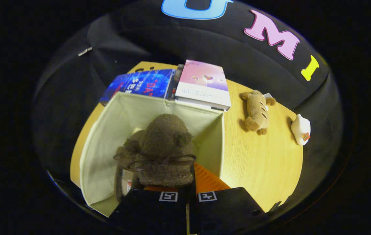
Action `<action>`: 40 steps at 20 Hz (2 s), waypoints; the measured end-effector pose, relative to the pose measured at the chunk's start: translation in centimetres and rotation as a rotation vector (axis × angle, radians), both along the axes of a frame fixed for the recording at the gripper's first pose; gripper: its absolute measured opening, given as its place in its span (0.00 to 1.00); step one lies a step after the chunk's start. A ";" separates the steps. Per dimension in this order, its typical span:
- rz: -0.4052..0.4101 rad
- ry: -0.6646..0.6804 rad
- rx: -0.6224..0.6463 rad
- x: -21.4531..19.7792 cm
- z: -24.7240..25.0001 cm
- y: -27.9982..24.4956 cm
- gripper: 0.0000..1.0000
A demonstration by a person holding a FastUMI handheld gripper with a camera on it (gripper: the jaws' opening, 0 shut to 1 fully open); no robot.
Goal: Open the storage box then place both shoes into the box .Put the left shoe in first, then the right shoe, with the right side of both shoes facing outward in a uniform manner.
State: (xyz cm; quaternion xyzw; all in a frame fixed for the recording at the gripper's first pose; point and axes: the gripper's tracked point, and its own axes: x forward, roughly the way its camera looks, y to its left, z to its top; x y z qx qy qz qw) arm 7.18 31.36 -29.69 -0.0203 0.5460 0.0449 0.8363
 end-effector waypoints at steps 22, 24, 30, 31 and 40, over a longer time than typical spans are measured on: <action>0.246 0.142 -0.185 -2.5 -4.5 2.9 0.63; 0.291 0.095 -0.192 -2.3 -3.1 3.0 0.73; 0.351 -0.078 -0.148 -1.5 2.2 3.0 0.96; 0.358 -0.110 -0.135 -1.4 3.4 2.8 0.97; 0.279 -0.412 0.076 -2.1 13.9 -2.3 0.98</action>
